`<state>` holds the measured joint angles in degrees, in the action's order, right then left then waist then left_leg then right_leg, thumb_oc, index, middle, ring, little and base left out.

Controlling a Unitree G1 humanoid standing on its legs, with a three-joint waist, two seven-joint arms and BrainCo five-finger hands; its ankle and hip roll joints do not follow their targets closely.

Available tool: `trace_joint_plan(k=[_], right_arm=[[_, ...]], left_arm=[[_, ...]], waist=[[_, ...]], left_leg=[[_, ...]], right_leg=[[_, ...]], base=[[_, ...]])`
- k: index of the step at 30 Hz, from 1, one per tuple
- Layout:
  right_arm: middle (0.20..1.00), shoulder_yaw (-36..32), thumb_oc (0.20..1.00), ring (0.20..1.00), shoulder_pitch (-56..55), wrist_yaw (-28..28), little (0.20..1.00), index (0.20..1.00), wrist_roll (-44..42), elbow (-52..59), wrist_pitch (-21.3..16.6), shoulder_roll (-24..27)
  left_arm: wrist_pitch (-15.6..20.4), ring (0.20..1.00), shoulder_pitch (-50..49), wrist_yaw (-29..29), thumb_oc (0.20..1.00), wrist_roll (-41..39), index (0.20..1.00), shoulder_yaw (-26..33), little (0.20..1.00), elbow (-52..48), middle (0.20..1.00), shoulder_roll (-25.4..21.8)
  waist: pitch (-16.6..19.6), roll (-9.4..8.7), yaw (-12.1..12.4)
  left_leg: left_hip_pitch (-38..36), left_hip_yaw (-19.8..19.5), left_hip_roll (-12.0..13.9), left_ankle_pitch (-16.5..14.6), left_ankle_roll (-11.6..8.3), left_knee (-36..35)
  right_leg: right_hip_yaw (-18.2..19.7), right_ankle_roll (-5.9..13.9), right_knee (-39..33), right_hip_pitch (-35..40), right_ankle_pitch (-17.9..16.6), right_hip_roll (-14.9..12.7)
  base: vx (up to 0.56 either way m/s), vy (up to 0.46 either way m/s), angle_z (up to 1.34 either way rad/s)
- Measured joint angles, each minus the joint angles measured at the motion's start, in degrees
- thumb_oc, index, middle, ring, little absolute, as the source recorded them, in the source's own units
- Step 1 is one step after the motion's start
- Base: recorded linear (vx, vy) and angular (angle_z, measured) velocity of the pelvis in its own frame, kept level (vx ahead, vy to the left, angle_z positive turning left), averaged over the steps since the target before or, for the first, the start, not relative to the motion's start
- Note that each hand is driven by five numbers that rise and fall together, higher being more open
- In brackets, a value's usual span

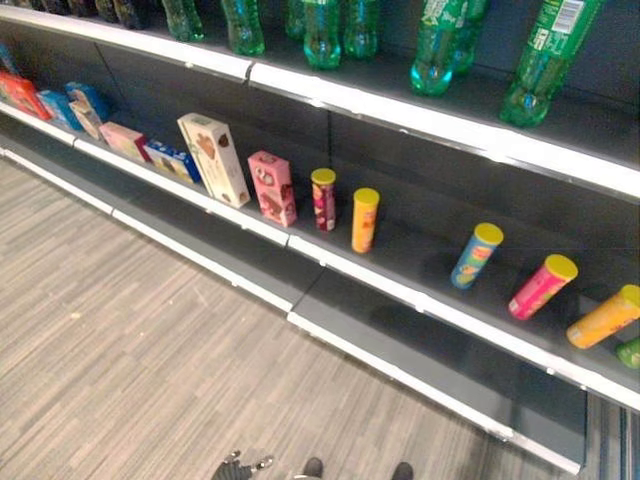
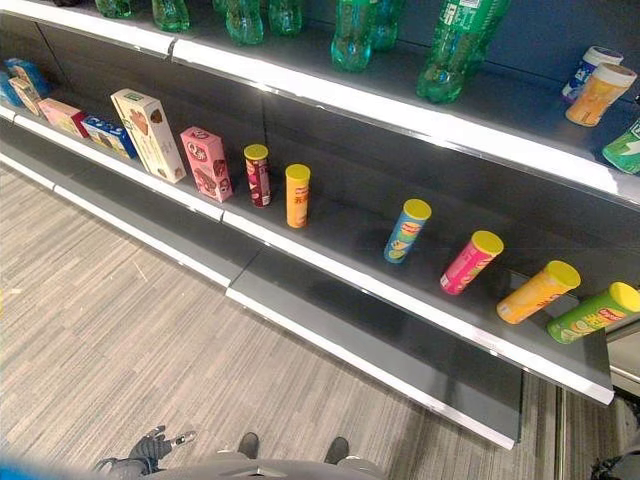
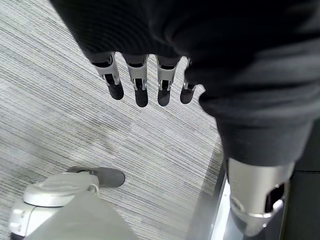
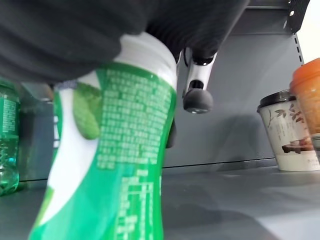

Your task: Put the goods on the table back onto the shelves and tidy them up.

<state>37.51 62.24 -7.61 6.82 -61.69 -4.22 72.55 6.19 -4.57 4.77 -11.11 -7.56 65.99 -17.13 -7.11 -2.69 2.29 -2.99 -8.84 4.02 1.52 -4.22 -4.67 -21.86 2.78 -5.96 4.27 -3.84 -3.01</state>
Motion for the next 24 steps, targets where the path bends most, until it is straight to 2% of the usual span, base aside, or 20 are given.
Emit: trace_joint_plan(k=[12,24], right_arm=[[0.200,0.4,0.200,0.200,0.9,0.1,0.200,0.200,0.2,-0.1,0.0,-1.9],[0.200,1.9,0.200,0.200,1.3,0.0,0.200,0.200,6.9,0.0,0.1,-2.1]], left_arm=[[0.0,1.000,-0.2,0.0,1.000,0.0,1.000,0.0,1.000,0.1,1.000,0.0],[0.1,1.000,-0.4,0.7,1.000,0.0,1.000,0.0,1.000,0.1,1.000,0.0]], waist=[[-0.1,0.10,0.2],[-0.4,-0.54,1.0]], left_leg=[[0.4,-1.4,0.1,0.3,-0.45,-0.1],[0.3,-1.4,0.1,0.3,-0.45,-0.2]], right_leg=[[-1.4,-0.08,0.0,0.3,0.2,0.1],[-1.4,-0.06,0.0,0.4,0.2,0.0]], base=[[0.03,-0.014,0.06],[0.02,0.007,0.00]])
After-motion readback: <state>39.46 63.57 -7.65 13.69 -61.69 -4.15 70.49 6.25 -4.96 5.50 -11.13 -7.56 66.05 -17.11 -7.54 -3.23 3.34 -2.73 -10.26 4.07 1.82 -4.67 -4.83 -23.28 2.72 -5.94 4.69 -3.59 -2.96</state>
